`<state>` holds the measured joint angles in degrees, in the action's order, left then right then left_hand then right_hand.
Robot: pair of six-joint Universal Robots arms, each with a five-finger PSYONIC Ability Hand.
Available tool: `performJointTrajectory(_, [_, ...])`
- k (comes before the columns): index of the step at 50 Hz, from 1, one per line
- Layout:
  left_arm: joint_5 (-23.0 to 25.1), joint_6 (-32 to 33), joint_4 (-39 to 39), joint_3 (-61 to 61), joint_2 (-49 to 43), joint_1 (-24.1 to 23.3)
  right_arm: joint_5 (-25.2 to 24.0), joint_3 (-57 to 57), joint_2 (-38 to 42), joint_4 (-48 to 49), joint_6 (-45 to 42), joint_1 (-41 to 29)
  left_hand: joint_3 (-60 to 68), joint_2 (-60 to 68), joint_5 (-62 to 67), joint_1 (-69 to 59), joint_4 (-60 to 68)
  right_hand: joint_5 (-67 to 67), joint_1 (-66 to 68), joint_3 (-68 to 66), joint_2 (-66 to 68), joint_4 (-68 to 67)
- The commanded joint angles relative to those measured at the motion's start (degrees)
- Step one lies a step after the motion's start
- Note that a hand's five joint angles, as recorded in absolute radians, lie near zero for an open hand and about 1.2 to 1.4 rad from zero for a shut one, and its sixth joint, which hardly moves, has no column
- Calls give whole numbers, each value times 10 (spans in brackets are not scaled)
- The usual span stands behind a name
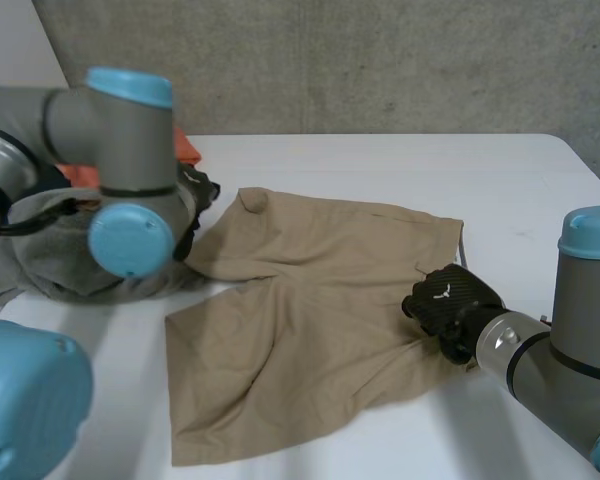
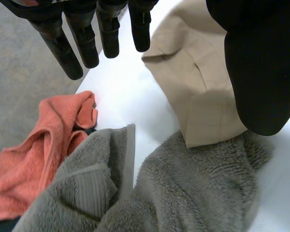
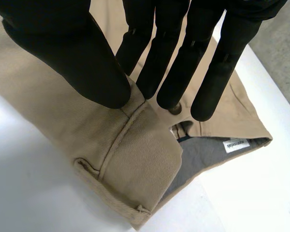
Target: Fold the laundry.
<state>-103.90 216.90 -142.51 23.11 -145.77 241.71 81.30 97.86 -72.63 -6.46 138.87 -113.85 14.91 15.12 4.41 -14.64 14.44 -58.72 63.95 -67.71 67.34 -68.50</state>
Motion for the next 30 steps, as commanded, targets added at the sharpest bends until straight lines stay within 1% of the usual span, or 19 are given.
performJointTrajectory(1, [63, -115, 34, 141, 128, 18, 0, -14, 7, 18, 35, 0, 32, 30, 37, -35, 37, -113, 160, -123, 127, -115])
performJointTrajectory(2, [77, -127, 34, 165, 145, 19, 0, -19, 10, 20, 40, 1, 39, 37, 44, -41, 43, -113, 160, -123, 127, -115])
performJointTrajectory(3, [104, -150, 34, 211, 179, 18, 1, -28, 16, 22, 52, 3, 42, 40, 47, -45, 47, -113, 160, -123, 127, -115])
performJointTrajectory(6, [144, -180, 33, 283, 226, 18, 1, -46, 30, 25, 70, 6, 64, 62, 69, -67, 69, -113, 160, -123, 127, -115])
performJointTrajectory(7, [166, -196, 32, 329, 257, 17, 1, -60, 42, 27, 88, 8, 72, 70, 77, -75, 77, -113, 160, -123, 127, -115])
performJointTrajectory(10, [195, -217, 26, 395, 299, 14, 2, -81, 61, 29, 107, 10, 98, 95, 103, -100, 102, -113, 160, -123, 127, -115])
performJointTrajectory(11, [210, -228, 18, 437, 326, 10, 5, -94, 74, 29, 122, 10, 118, 116, 123, -120, 122, -113, 160, -123, 127, -115])
performJointTrajectory(14, [225, -239, 1, 499, 363, 3, 10, -114, 93, 29, 143, 8, 128, 126, 133, -131, 133, -113, 160, -123, 127, -115])
performJointTrajectory(15, [230, -244, -11, 538, 386, -5, 17, -128, 105, 30, 155, 6, 148, 146, 153, -151, 153, -113, 160, -123, 127, -115])
performJointTrajectory(18, [229, -245, -37, 604, 421, -19, 26, -145, 121, 31, 171, 2, 167, 164, 172, -169, 171, -113, 160, -123, 127, -115])
performJointTrajectory(22, [214, -242, -55, 664, 449, -43, 52, -173, 143, 34, 193, -9, 167, 164, 172, -169, 171, -113, 160, -123, 127, -115])
performJointTrajectory(25, [202, -239, -62, 689, 457, -60, 63, -181, 148, 36, 199, -15, 157, 154, 162, -159, 161, -113, 160, -123, 127, -115])
performJointTrajectory(26, [191, -237, -72, 699, 456, -70, 70, -184, 149, 37, 203, -17, 142, 139, 147, -144, 146, -113, 160, -123, 127, -115])
performJointTrajectory(29, [166, -235, -100, 708, 449, -77, 76, -187, 147, 39, 207, -19, 121, 119, 126, -124, 126, -113, 160, -123, 127, -115])
performJointTrajectory(30, [144, -235, -122, 710, 437, -77, 78, -188, 146, 39, 210, -21, 90, 87, 95, -92, 94, -113, 160, -123, 127, -115])
